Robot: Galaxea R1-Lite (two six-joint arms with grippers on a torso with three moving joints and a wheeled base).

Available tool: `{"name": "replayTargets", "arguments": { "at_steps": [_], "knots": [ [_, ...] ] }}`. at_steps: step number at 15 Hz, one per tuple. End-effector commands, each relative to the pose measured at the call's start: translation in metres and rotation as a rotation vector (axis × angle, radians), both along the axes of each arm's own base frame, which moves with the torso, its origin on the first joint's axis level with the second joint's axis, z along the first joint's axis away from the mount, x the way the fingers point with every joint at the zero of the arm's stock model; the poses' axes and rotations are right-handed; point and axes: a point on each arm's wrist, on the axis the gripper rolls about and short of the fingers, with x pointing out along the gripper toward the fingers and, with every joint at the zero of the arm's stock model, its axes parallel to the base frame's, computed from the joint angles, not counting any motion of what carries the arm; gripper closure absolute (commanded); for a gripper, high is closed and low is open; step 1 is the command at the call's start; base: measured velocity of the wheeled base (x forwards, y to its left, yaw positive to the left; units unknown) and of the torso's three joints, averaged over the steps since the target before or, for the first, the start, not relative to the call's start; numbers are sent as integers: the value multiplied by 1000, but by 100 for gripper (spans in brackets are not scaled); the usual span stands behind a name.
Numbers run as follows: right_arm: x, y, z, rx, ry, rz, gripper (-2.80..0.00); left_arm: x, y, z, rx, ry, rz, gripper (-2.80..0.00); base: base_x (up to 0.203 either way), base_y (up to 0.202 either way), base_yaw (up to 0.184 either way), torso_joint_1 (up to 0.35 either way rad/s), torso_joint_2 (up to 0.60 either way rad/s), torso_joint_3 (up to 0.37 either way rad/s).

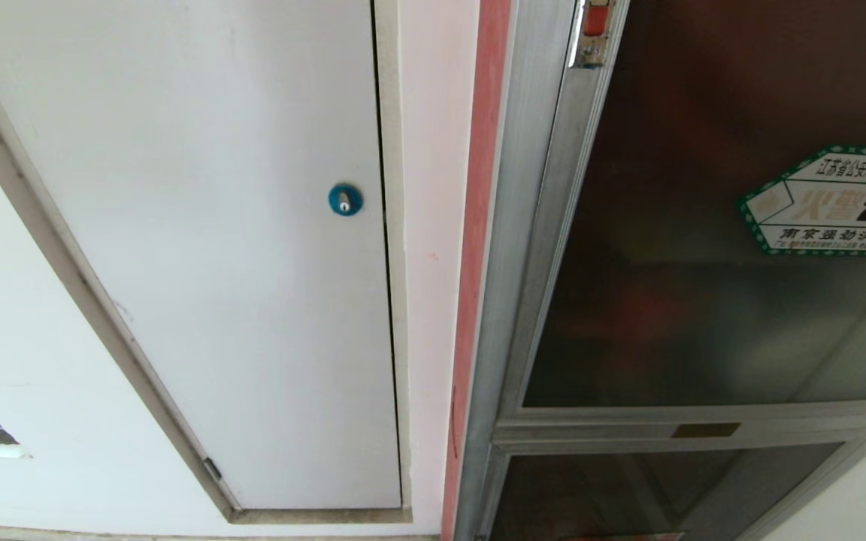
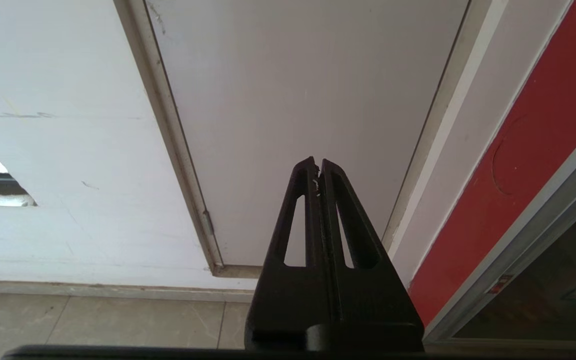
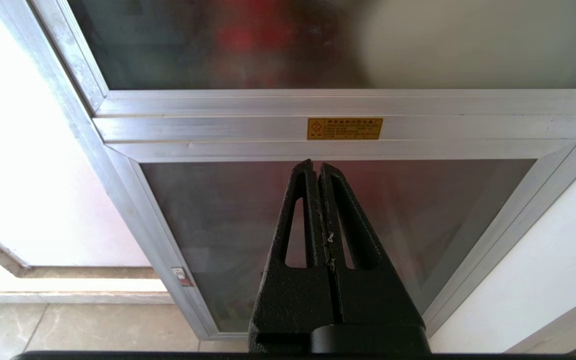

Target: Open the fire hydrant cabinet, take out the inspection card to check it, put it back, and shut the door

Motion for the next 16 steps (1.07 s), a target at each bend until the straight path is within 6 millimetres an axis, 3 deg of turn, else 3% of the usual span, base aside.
{"name": "replayTargets", "arguments": {
  "at_steps": [1, 16],
  "knots": [
    [0, 0, 0, 0, 1, 0, 0, 0, 0, 0, 0, 1, 0, 0, 0, 0, 0, 0, 0, 0],
    [-1, -1, 2, 15, 2, -34, 0, 0, 0, 0, 0, 0, 0, 0, 0, 0, 0, 0, 0, 0]
  ]
}}
